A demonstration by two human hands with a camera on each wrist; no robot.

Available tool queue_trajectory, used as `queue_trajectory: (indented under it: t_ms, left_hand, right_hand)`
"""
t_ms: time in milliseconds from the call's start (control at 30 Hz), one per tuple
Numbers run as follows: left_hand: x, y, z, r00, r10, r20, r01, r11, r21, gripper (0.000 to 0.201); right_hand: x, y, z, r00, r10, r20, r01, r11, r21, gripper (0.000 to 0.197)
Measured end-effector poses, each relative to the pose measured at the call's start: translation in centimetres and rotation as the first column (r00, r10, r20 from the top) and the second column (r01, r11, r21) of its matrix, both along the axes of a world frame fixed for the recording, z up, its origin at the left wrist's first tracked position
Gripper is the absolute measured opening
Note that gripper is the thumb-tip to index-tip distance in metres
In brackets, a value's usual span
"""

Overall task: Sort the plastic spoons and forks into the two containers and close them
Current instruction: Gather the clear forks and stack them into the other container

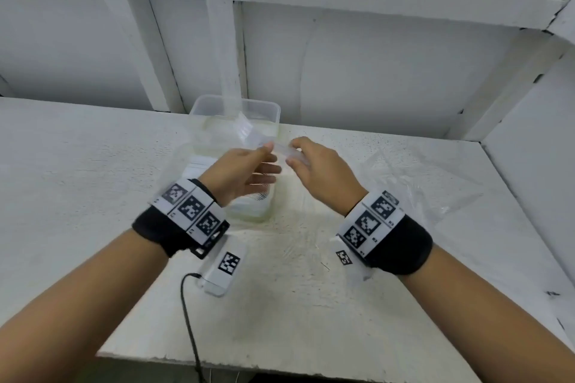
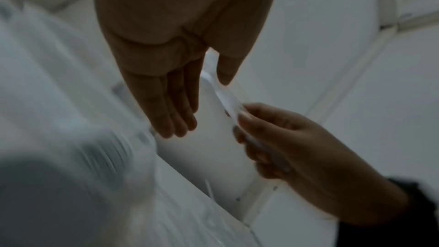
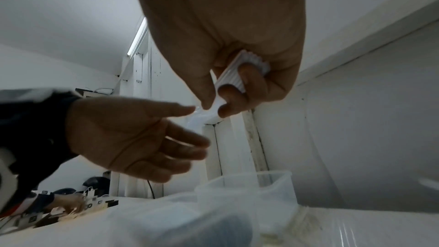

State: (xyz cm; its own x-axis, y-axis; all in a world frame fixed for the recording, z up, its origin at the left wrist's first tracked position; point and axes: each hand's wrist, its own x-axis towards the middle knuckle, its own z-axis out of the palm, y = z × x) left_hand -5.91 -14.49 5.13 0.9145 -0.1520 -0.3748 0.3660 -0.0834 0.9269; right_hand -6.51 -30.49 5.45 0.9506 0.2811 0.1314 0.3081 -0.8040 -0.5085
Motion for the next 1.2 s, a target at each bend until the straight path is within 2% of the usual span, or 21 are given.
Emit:
queue_trajectory:
  t_ms: [100,200,333,467,567,700,1033,1200]
  left_hand:
    - [2.7,4.5,2.0,0.995,-0.013,0.097,-0.009,0.974,0.225,0.028]
    - [6.1,8.8,3.0,0.992,-0.003,0.126,-0.049,0.91,0.412,0.026]
    - [10.2,12.8,1.8,0.987,0.06,0.151,-0.14,0.783,0.606,0.024]
    - [12.5,14.7,-0.1,0.991,0.068,0.112,-0.129,0.675,0.726,0.028]
    - [13.4,15.1,-1.5,0.998,0.035,0.051,-0.061,0.658,0.75,0.031]
    - [14.2,14.7,-2.7,1.0,-0.006,0.0,0.004,0.69,0.724,0.031]
    - [15.4,15.1,-3.5,1.0,0.018,0.002,-0.015,0.737,0.676,0.02]
    - [15.6,15.3,-3.8,1.0,0.027,-0.002,-0.02,0.769,0.639,0.017]
  right_hand:
    - [3.5,0.3,1.9,1.0,0.003,-0.002,-0.003,1.0,-0.011,0.035]
    - [7.6,1.5,2.9,1.0,0.014,0.005,-0.014,0.994,-0.105,0.033]
    - [12.7,4.0,2.4,0.999,0.032,-0.026,-0.037,0.972,-0.23,0.028]
    - [16.3,6.9,0.2,0.991,0.056,-0.125,-0.093,0.945,-0.315,0.03]
    - [17.9,8.3,-1.8,0.983,0.055,-0.175,-0.114,0.928,-0.354,0.032]
    - [19.6,9.2,-3.9,0.98,0.046,-0.192,-0.128,0.889,-0.439,0.028]
    - [21.3,10.6,-6.7,0.95,0.062,-0.306,-0.206,0.861,-0.465,0.034]
    - [21.4,10.8,-6.8,0.932,0.082,-0.353,-0.248,0.854,-0.458,0.047]
